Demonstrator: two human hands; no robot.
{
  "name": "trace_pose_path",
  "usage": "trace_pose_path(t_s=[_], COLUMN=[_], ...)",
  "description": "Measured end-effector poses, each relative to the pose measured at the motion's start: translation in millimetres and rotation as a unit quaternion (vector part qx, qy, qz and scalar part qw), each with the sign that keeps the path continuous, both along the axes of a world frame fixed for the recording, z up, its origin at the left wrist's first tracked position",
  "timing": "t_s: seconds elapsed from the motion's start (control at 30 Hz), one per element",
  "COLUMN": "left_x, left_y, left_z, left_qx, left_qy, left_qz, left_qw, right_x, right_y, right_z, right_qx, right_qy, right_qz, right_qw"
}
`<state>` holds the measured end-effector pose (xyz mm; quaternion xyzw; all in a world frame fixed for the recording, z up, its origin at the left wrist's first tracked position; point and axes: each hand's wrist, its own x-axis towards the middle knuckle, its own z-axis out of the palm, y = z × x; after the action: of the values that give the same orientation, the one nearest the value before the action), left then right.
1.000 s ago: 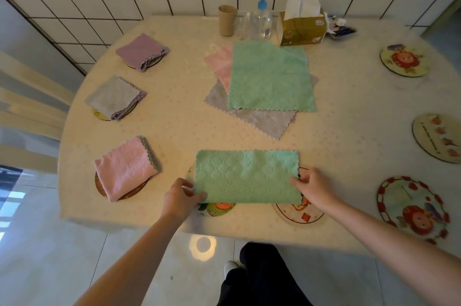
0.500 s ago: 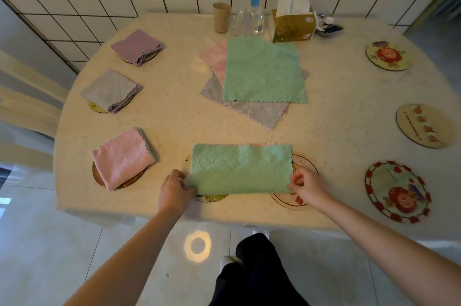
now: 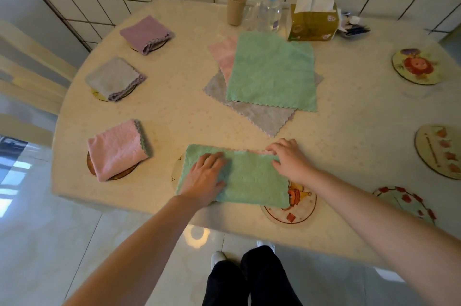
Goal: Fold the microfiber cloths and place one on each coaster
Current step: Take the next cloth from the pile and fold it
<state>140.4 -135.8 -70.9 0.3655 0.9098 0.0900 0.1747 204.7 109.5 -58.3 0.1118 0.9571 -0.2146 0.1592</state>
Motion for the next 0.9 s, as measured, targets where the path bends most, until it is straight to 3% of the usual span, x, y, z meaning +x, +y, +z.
trace_pose_path(t_s=[0.23,0.37,0.47,0.67,0.9], left_x=[-6.1,-3.3,-3.8,-6.0,-37.4], left_y=[13.0,10.0,9.1,5.7,-4.4], left_z=[-7.1,-10.0,-10.1,-11.1,-12.7], left_qx=[-0.109,-0.101,-0.098,-0.059,-0.033], left_qy=[-0.021,-0.055,-0.063,-0.083,0.073], left_qz=[0.016,0.052,0.072,0.164,0.232], left_qw=[0.994,0.992,0.991,0.981,0.969], right_x=[-15.1,-19.5,-21.6,-20.1,-19.2], right_y=[16.7,29.0,40.9,52.8,56.8], right_z=[-4.4,-0.2,4.5,-4.2,-7.8], right_qx=[-0.032,0.104,0.151,0.051,0.053], right_qy=[-0.047,-0.083,-0.114,-0.079,-0.053], right_qz=[0.091,0.203,0.18,0.1,0.081], right_qw=[0.994,0.97,0.965,0.99,0.994])
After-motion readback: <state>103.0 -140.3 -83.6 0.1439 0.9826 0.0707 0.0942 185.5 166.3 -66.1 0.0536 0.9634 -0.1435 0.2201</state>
